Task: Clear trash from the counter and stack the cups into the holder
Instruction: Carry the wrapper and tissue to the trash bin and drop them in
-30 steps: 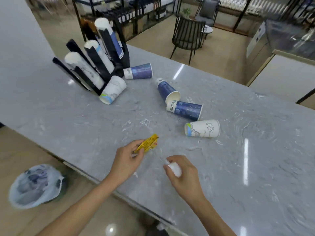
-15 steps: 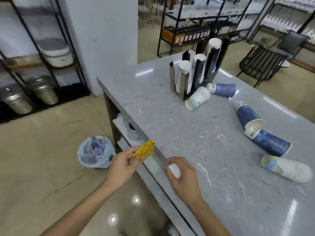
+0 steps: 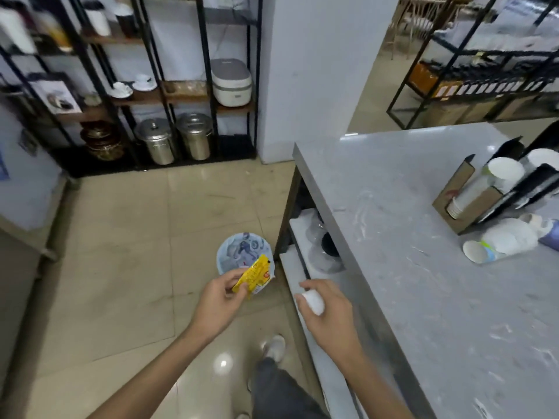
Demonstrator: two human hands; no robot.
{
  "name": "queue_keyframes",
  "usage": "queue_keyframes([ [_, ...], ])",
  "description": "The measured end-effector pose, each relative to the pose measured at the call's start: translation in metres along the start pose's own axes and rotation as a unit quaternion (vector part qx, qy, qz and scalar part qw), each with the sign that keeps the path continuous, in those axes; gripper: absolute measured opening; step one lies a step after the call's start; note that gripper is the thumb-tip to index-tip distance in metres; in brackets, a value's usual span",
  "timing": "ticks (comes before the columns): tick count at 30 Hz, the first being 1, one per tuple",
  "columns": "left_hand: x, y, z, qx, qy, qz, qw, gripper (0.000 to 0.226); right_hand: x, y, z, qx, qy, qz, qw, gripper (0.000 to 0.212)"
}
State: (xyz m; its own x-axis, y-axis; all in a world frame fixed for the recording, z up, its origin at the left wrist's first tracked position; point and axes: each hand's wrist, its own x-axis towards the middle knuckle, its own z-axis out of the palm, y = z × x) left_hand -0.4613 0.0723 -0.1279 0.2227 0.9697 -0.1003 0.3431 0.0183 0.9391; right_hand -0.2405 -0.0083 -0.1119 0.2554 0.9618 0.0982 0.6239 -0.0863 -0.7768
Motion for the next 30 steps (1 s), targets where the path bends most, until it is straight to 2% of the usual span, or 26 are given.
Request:
queue_keyframes([
  [3,0.024,-0.019,-0.011,0.008,0.022,-0.039,0.999,0.028,0.036,0.004,0.025,0.008,-0.028,-0.001,1.000,0.021],
  [15,0.150,-0.087,-0.021,0.067,0.053,-0.141,0.986,0.022,0.178,0.053,0.132,0.009,-0.123,0.038,0.992,0.023],
  [23,0.208,-0.153,-0.011,0.099,0.040,-0.178,0.978,0.019,0.234,0.095,0.208,-0.024,-0.157,0.077,0.984,0.023],
  [30,0.268,-0.263,0.015,0.165,-0.016,-0.174,0.971,0.015,0.264,0.175,0.293,-0.046,-0.168,0.129,0.976,0.021],
])
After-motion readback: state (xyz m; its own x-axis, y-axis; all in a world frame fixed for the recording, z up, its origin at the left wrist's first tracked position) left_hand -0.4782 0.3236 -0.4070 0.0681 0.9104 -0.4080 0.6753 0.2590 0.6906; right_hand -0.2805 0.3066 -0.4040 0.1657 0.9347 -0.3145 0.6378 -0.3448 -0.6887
